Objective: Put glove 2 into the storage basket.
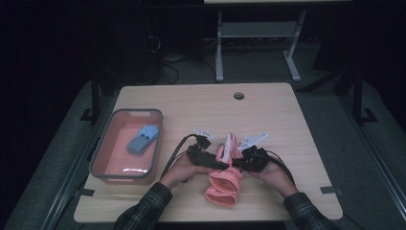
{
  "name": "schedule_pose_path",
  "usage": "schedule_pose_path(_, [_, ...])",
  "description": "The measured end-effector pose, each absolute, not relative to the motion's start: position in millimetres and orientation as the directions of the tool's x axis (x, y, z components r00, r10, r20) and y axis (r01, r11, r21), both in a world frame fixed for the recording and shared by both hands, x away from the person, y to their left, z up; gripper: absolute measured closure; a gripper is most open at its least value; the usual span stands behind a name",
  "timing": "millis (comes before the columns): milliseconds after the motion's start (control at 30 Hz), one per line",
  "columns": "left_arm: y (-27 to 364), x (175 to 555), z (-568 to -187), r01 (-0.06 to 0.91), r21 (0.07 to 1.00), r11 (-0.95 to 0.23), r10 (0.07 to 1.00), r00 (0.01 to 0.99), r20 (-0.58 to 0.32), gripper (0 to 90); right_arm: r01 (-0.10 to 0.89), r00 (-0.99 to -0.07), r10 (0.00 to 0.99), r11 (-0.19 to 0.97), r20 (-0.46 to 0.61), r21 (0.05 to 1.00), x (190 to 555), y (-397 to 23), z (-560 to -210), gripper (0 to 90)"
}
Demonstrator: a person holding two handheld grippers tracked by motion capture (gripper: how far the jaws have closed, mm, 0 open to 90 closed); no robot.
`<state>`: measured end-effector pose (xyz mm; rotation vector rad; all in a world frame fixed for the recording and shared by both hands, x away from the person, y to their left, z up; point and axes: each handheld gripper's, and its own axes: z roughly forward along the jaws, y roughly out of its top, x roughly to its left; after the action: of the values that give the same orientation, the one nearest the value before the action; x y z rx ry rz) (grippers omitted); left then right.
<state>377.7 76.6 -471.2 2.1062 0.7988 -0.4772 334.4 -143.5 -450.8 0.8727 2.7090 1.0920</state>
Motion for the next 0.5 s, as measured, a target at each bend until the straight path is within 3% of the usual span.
schedule_pose_path(367, [81, 376, -472, 0.672, 0.571, -0.472, 0.340, 0.736, -0.585, 54.3, 0.470, -0.841, 0.522, 0.574, 0.142, 0.670, 337, -151, -447, 90.0])
schedule_pose_path(500, [78, 375, -470, 0.667, 0.573, -0.477, 0.338, 0.741, -0.581, 58.8, 0.470, -0.840, 0.521, 0.561, 0.151, 0.682, 333, -163, -440, 80.2])
